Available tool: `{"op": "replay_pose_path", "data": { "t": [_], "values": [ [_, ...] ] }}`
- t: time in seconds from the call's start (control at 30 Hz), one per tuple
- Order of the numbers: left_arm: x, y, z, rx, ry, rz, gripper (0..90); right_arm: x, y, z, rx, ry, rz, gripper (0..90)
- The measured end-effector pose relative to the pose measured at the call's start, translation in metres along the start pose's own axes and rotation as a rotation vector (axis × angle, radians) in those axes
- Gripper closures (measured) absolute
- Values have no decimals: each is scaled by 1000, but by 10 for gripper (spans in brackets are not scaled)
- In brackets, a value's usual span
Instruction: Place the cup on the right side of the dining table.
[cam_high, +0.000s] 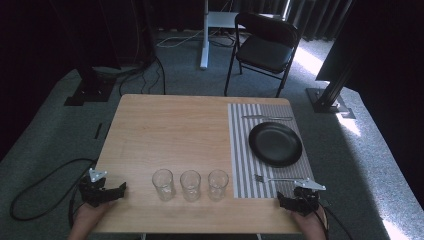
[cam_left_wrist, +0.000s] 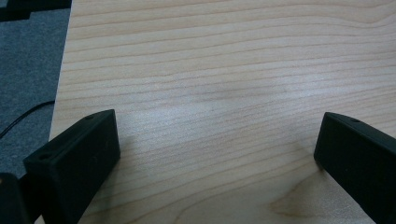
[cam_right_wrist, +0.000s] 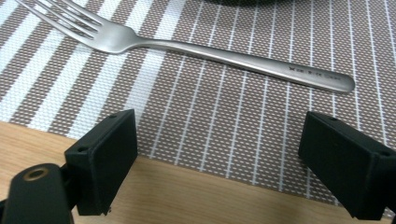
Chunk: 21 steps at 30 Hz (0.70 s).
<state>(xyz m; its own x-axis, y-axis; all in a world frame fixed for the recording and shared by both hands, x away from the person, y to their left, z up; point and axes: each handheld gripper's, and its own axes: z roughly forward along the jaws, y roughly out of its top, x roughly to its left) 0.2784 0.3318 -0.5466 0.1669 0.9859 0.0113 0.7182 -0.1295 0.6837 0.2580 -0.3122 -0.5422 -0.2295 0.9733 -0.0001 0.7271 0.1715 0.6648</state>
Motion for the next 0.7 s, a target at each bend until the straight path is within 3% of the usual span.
{"op": "replay_pose_path", "data": {
  "t": [0.43, 0.7],
  "values": [
    [0, 0, 0, 0, 0, 0, 6, 10, 3, -4, -1, 12, -42, 112],
    [0, 0, 0, 0, 0, 0, 6, 22, 8, -7, -4, 54, -83, 113]
  ]
}}
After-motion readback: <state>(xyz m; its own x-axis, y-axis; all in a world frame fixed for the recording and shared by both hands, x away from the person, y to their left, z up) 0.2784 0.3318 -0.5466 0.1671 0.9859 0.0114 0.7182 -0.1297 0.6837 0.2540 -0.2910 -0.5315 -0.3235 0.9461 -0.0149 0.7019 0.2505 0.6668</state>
